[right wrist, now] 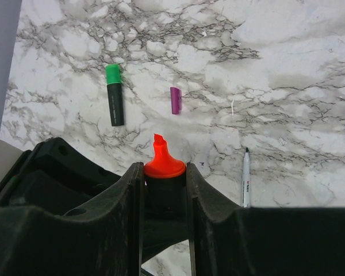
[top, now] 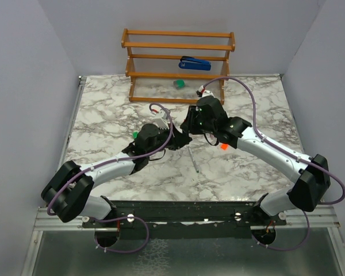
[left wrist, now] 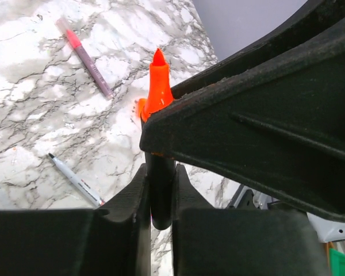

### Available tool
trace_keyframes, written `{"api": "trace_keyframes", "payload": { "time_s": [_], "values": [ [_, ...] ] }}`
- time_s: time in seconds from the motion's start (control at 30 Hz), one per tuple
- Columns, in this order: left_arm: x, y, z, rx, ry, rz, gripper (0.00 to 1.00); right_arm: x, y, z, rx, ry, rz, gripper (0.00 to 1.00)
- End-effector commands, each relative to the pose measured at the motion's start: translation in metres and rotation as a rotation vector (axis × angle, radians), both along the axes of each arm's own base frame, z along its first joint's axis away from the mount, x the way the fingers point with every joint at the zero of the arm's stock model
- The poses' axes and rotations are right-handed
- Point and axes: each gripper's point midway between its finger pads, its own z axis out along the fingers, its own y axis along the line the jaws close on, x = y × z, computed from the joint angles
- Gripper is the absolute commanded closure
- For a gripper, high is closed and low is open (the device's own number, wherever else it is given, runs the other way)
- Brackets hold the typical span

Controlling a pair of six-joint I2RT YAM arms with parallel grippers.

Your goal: Insert the pens into the pen caps

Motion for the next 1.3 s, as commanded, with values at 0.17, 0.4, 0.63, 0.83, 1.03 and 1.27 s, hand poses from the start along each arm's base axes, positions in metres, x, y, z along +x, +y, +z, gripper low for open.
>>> {"api": "trace_keyframes", "payload": {
  "time_s": [0.17, 0.4, 0.63, 0.83, 1.03, 1.27],
  "values": [
    [-0.002, 0.006, 0.008, 0.004, -0.069, 0.017, 1.0, -0.002, 0.006, 0.007, 0.029, -0.022, 0.005, 0.87],
    [-0.008, 0.023, -0.021, 0.112, -0.037, 0.043, 1.0, 0.014, -0.05, 0.021, -0.134, -0.075, -0.194, 0.2],
    [-0.016, 0.043, -0.046, 0.243, 0.0, 0.057, 1.0, 0.022, -0.165, 0.032, -0.135, 0.059, -0.624, 0.25],
    [-0.018, 0.06, -0.037, 0.364, -0.05, 0.059, 1.0, 0.005, -0.221, -0.042, -0.188, 0.406, -0.815, 0.31],
    [-0.023, 0.073, -0.021, 0.464, -0.122, 0.013, 1.0, -0.001, -0.198, -0.107, -0.172, 0.614, -0.797, 0.39],
    [-0.038, 0.069, -0.005, 0.469, -0.183, -0.091, 1.0, 0.01, -0.208, -0.148, -0.285, 0.645, -0.837, 0.45]
  ]
}}
